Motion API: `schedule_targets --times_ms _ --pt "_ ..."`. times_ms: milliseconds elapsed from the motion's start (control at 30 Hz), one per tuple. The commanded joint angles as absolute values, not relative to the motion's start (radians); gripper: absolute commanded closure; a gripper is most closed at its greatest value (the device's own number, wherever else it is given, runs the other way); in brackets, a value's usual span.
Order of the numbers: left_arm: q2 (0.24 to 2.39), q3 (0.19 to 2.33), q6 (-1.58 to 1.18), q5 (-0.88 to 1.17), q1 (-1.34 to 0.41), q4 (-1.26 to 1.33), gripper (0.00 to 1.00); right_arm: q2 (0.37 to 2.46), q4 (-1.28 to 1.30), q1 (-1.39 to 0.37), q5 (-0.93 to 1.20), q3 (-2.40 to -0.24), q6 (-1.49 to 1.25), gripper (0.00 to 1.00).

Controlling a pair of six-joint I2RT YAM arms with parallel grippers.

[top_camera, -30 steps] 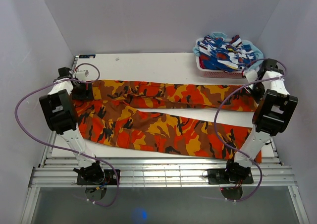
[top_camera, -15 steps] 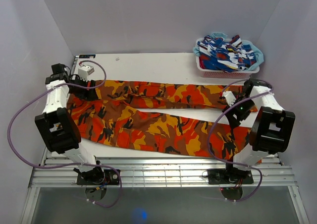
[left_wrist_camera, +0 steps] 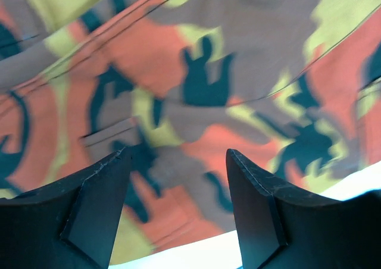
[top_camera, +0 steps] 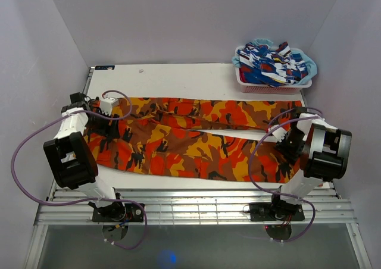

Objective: Fold and stack the trousers
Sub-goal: Flatten the trousers out

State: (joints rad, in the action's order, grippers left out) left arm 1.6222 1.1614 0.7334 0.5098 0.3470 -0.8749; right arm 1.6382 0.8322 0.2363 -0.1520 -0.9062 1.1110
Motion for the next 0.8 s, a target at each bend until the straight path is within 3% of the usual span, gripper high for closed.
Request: schedule_targets --times_ms 0,200,367,533,767 --pt "1.554 1.131 0.747 0.462 0.347 -0.835 0.25 1.773 0.591 0.265 -0.228 -0.995 1.198 0.41" --pt "1.566 1.048 0.753 0.417 0.348 -0.795 0.25 1.813 0.682 0.267 -0.193 -1.112 1.216 0.37" --pt "1.624 0.956 0.811 0.292 0.347 -0.726 0.27 1.743 0.866 0.264 0.027 -1.231 1.198 0.36" --pt "1.635 0.864 0.954 0.19 0.367 -0.716 0.36 1.726 0.914 0.252 0.201 -1.431 1.118 0.38" --pt "1.555 1.022 1.106 0.317 0.371 -0.865 0.41 1.81 0.807 0.201 0.216 -1.528 1.043 0.43"
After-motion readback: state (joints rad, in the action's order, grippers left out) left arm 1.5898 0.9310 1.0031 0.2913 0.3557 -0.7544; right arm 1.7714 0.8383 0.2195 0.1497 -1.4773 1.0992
